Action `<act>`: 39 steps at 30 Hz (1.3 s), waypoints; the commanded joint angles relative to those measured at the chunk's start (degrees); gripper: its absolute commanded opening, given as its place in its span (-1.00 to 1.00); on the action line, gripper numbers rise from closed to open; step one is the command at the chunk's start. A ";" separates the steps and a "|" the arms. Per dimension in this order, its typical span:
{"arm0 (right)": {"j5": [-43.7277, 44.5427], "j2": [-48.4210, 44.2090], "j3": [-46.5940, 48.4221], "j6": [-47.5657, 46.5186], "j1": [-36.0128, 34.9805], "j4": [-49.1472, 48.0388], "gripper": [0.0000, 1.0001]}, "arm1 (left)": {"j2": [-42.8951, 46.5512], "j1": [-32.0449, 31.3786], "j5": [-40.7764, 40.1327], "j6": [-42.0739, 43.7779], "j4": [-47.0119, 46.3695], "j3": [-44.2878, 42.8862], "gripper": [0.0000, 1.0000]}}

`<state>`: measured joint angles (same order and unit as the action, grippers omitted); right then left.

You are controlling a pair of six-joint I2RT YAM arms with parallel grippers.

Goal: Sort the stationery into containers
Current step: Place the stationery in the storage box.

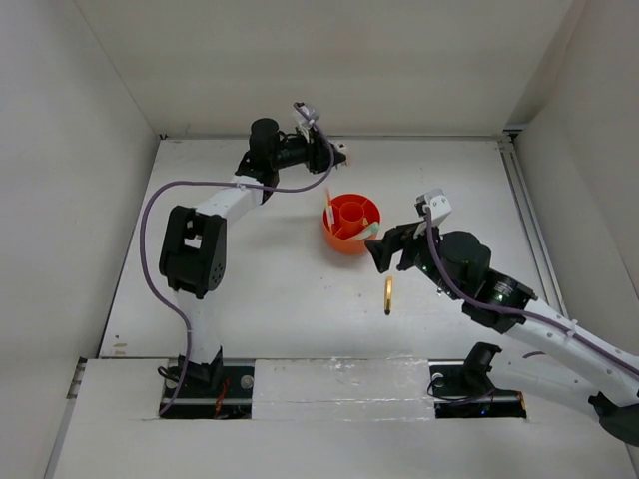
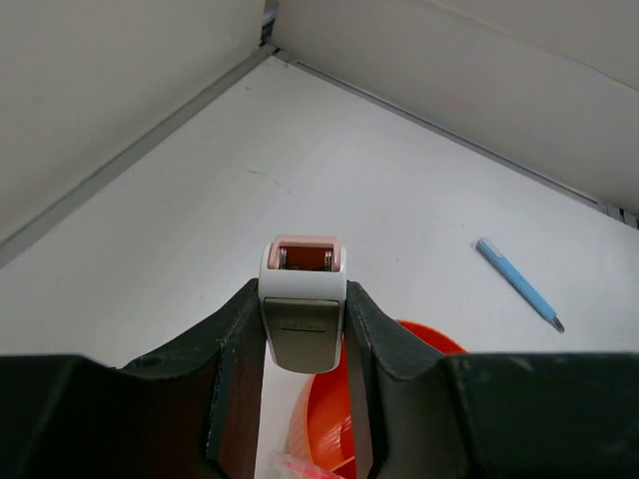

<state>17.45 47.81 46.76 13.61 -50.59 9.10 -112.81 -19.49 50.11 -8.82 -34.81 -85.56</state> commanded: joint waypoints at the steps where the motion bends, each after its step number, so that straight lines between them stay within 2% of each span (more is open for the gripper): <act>1: 1.44 -2.28 0.08 -1.30 0.67 1.88 0.77 | -0.64 -0.03 6.32 2.67 -0.70 -2.60 -1.00; 6: 1.44 -3.52 0.08 -1.30 0.67 2.50 0.77 | -2.76 -0.03 10.80 3.37 0.00 -3.30 -1.00; 12: 0.92 -3.52 0.61 -1.30 0.67 2.50 0.77 | -4.61 -2.57 10.28 7.85 7.11 -5.14 -1.00; 39: 0.39 -5.10 0.61 -1.30 0.67 3.55 0.77 | -5.13 -3.10 7.81 6.36 4.31 2.33 -1.00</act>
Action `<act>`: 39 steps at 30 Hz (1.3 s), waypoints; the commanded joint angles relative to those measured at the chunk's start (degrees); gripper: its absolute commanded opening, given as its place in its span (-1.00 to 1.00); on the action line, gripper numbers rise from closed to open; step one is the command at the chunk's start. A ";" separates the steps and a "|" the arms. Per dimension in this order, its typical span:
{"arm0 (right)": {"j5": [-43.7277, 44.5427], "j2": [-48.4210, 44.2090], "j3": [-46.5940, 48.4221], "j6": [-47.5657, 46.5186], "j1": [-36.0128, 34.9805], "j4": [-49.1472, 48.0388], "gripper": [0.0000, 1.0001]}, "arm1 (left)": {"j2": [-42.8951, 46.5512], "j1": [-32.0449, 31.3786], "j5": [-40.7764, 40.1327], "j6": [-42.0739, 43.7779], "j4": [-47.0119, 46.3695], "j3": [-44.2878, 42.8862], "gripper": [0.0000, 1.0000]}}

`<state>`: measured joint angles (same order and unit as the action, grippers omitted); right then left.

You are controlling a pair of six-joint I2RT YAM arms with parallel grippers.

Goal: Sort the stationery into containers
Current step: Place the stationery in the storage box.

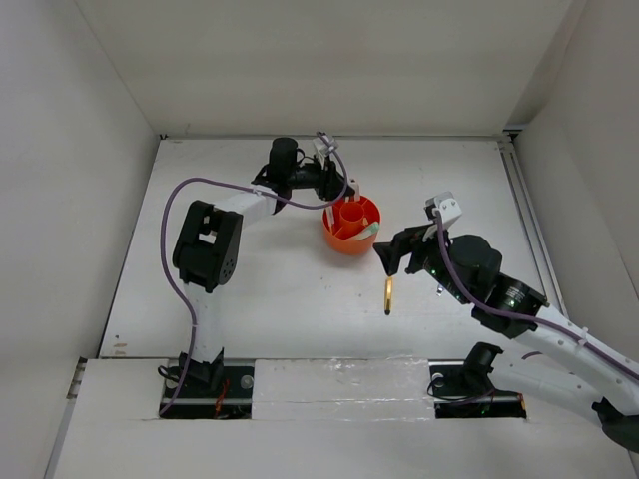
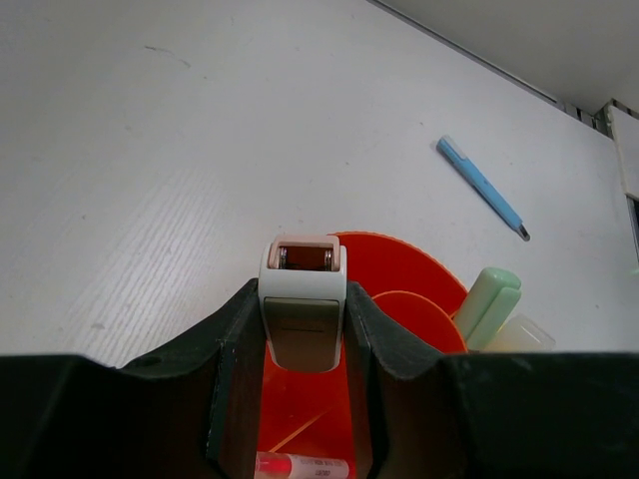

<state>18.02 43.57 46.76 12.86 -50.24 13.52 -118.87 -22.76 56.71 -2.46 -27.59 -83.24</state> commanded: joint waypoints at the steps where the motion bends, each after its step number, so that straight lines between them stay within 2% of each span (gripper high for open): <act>1: -0.18 -0.86 0.61 -0.56 0.32 -0.86 0.77 | 1.44 0.18 1.21 0.00 -2.90 0.01 -1.00; 6: -0.18 -0.33 0.61 -0.56 0.32 -1.38 0.77 | 1.97 0.18 0.68 0.00 -2.90 1.24 -1.00; 11: -0.71 -0.33 0.61 -0.56 0.32 -1.39 0.77 | 1.97 0.18 -0.02 0.00 -2.38 1.24 -0.68; 16: -0.71 -0.33 0.61 -0.56 0.32 -1.39 0.77 | 2.50 0.18 -0.55 -0.53 -2.38 1.24 -0.56; 22: -0.71 -0.33 0.61 -0.56 0.32 -1.39 0.77 | 3.73 0.18 -1.78 -0.53 -2.38 1.24 -0.31; 28: -0.71 -0.33 0.61 -1.09 0.32 -1.39 0.77 | 4.26 0.18 -2.30 -0.53 -2.38 1.77 -0.16; 33: -0.71 0.20 0.61 -1.09 0.32 -1.39 0.77 | 5.31 0.18 -1.69 -2.36 -3.78 2.29 -0.14; 39: -0.71 0.73 0.61 -1.09 0.32 -2.00 0.80 | 8.12 -1.58 -1.69 -3.43 -5.36 3.44 0.04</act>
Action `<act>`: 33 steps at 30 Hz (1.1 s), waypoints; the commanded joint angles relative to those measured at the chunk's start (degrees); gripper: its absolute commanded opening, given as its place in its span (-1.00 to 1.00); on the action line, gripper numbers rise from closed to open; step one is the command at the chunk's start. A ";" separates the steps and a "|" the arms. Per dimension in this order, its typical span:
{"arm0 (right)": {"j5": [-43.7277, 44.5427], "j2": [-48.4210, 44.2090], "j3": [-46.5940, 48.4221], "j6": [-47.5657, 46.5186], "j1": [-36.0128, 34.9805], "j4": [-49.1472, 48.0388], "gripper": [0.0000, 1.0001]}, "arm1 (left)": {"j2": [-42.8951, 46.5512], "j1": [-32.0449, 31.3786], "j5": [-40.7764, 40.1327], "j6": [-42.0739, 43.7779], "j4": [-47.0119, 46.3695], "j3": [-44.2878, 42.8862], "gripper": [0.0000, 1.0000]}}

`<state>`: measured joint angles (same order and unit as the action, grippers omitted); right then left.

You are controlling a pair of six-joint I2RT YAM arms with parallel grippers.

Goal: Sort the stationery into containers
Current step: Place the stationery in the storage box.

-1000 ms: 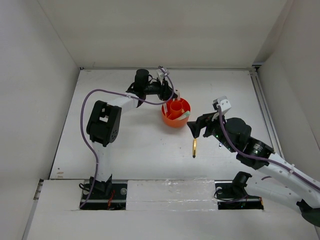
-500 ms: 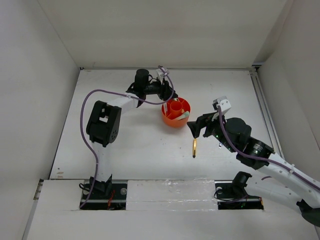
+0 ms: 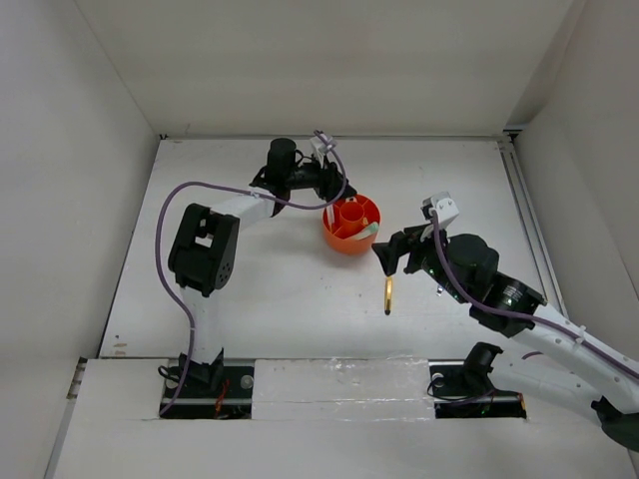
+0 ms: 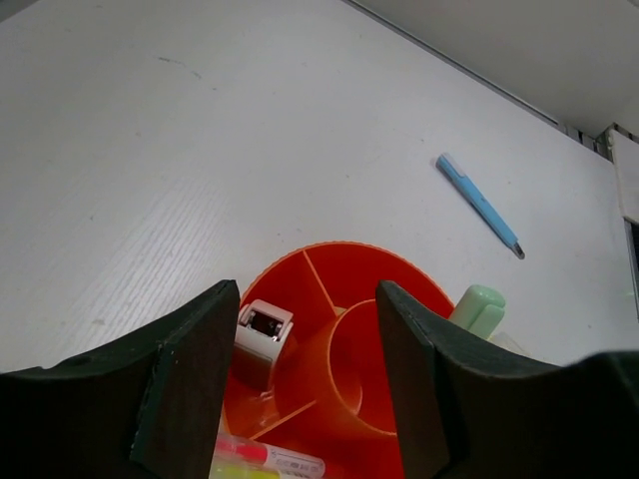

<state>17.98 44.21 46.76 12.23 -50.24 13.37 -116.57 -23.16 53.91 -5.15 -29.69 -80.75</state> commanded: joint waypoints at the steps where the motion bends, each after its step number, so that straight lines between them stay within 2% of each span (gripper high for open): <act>1: -0.66 0.09 0.61 -0.45 0.32 -1.85 0.80 | 6.70 -1.71 1.11 -0.74 -3.27 0.95 0.07; 4: -0.66 0.62 0.61 -0.45 0.32 -1.85 0.82 | 8.20 -2.24 1.11 -1.79 -4.41 2.26 0.10; 10: 2.14 0.62 0.61 0.69 0.32 -1.85 1.00 | 10.40 -2.24 -0.47 -4.78 -7.05 3.41 0.22; 11: 3.28 1.14 0.61 1.91 0.32 -1.16 1.00 | 11.79 -2.24 -1.17 -5.48 -7.05 3.41 0.39; 12: 4.42 1.67 0.61 2.62 0.32 0.33 1.00 | 12.33 -2.24 -3.70 -5.49 -6.26 2.80 0.99; 14: 7.94 4.12 2.44 4.11 1.37 2.71 1.00 | 13.73 -2.24 -7.22 -5.49 -1.88 1.40 1.00; 15: 9.34 5.27 3.15 6.03 1.37 5.59 1.00 | 15.74 -2.24 -12.98 -6.01 0.14 1.39 1.00; 17: 14.61 7.55 5.43 8.67 1.37 9.03 1.00 | 18.21 -2.24 -18.81 -6.01 6.38 0.59 1.00; 18: 16.54 9.74 6.31 11.91 1.37 12.44 1.00 | 21.44 -2.24 -28.41 -6.01 8.58 -0.10 1.00; 21: 22.70 13.08 8.51 17.29 1.90 17.56 1.00 | 26.47 -2.24 -43.13 -9.96 15.88 0.59 1.00; 22: 23.67 13.71 9.13 19.65 1.90 19.31 1.00 | 29.97 -2.24 -51.45 -11.19 17.55 0.59 1.00; 24: 21.59 14.24 9.14 19.68 2.68 19.33 1.00 | 33.50 -2.24 -57.92 -15.05 21.68 2.00 1.00; 25: 20.18 15.02 9.14 19.68 3.21 18.46 1.00 | 37.35 -1.55 -60.22 -16.37 21.69 4.09 1.00; 27: 16.92 16.61 8.17 19.68 3.83 17.92 1.00 | 41.84 -0.41 -58.58 -21.18 20.65 7.96 1.00; 28: 16.39 18.44 7.30 20.89 4.44 17.92 1.00 | 44.04 0.21 -57.61 -23.74 19.51 12.94 1.00; 29: 16.39 19.50 6.77 24.04 4.45 19.58 1.00 | 48.59 0.91 -56.04 -25.86 18.11 15.68 1.00; 31: 16.39 21.70 6.76 27.83 4.97 21.96 1.00 | 52.40 0.92 -55.06 -28.50 14.15 21.91 1.00; 33: 14.91 24.25 5.98 30.83 4.97 22.67 1.00 | 55.48 0.92 -54.00 -29.39 13.61 24.31 1.00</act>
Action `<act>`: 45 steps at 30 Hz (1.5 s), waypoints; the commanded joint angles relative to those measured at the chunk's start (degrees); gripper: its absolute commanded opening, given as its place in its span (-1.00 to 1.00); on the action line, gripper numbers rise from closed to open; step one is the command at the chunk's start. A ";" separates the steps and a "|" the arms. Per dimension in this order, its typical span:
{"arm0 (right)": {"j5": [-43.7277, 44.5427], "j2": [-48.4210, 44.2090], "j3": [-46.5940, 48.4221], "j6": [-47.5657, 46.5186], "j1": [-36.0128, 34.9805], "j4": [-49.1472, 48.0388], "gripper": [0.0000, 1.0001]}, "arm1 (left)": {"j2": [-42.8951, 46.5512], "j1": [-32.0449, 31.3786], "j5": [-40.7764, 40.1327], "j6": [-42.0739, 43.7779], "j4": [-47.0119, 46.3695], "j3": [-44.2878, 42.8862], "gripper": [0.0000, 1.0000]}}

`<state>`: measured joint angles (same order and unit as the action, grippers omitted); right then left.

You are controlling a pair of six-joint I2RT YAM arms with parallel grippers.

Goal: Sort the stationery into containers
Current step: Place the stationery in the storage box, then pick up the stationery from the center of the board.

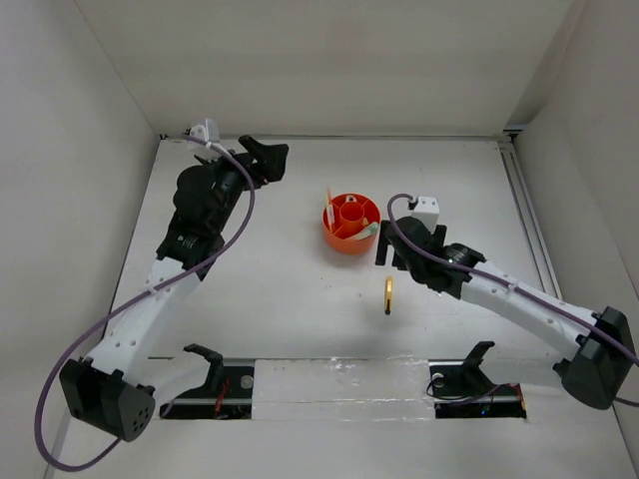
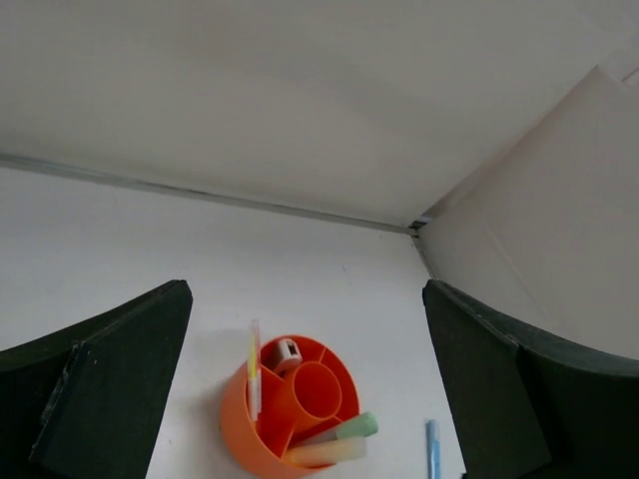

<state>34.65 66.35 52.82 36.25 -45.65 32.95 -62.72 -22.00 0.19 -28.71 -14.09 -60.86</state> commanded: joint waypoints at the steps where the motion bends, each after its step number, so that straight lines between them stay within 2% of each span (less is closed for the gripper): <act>1: -2.31 2.82 -0.60 7.60 -0.40 3.09 1.00 | 1.63 -0.24 0.42 -6.70 -0.95 4.96 1.00; 4: -3.97 4.23 -3.68 10.59 -1.81 0.90 1.00 | 2.16 -0.24 -1.15 -8.55 1.60 6.62 1.00; 8: -7.05 7.39 -7.64 12.00 -3.04 -2.97 0.76 | 4.27 -0.24 -2.46 -8.56 1.52 9.62 1.00; 19: -9.43 13.54 -11.60 17.97 -7.09 -4.74 0.36 | 3.48 -0.24 -5.02 -7.24 6.87 6.98 1.00; 26: -9.43 17.33 -12.38 21.49 -10.07 -2.10 0.13 | 1.37 -0.24 -5.54 -6.71 8.29 4.96 1.00; 28: -10.04 17.33 -12.91 21.49 -10.07 -3.85 -0.07 | 1.37 -0.24 -5.55 -6.71 8.29 4.96 1.00; 29: -10.74 17.33 -12.91 21.49 -10.07 -4.64 -0.33 | 1.37 -0.24 -5.55 -6.19 8.29 4.96 1.00; 32: -12.15 17.33 -14.05 21.49 -10.07 -6.40 -0.62 | 0.84 -0.24 -5.55 -6.18 8.81 4.43 1.00; 33: -12.68 17.33 -14.06 21.49 -10.07 -6.41 -0.87 | 0.84 -0.24 -5.55 -6.18 8.81 4.43 1.00; 34: -12.68 17.33 -14.06 21.49 -10.07 -6.93 -0.98 | 0.84 -0.24 -5.55 -6.18 8.81 4.43 1.00; 37: -11.02 17.33 -13.54 20.89 -10.07 -6.23 -1.00 | 0.84 -0.24 -4.68 -6.18 8.81 4.43 1.00; 40: -6.98 14.70 -11.43 20.88 -12.35 -4.38 -1.00 | -1.00 -0.24 0.32 -6.18 8.81 3.91 1.00; 44: -5.47 6.02 -10.63 15.27 -12.97 -7.10 -1.00 | -2.32 -0.24 11.04 -8.29 3.56 5.30 1.00; 45: -5.47 4.16 -10.63 12.30 -12.97 -9.46 -1.00 | -2.84 -0.24 16.63 -9.16 1.80 6.18 1.00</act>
<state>27.00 76.69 40.86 53.74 -58.02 28.03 -65.39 -22.09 5.19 -36.42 -5.96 -54.94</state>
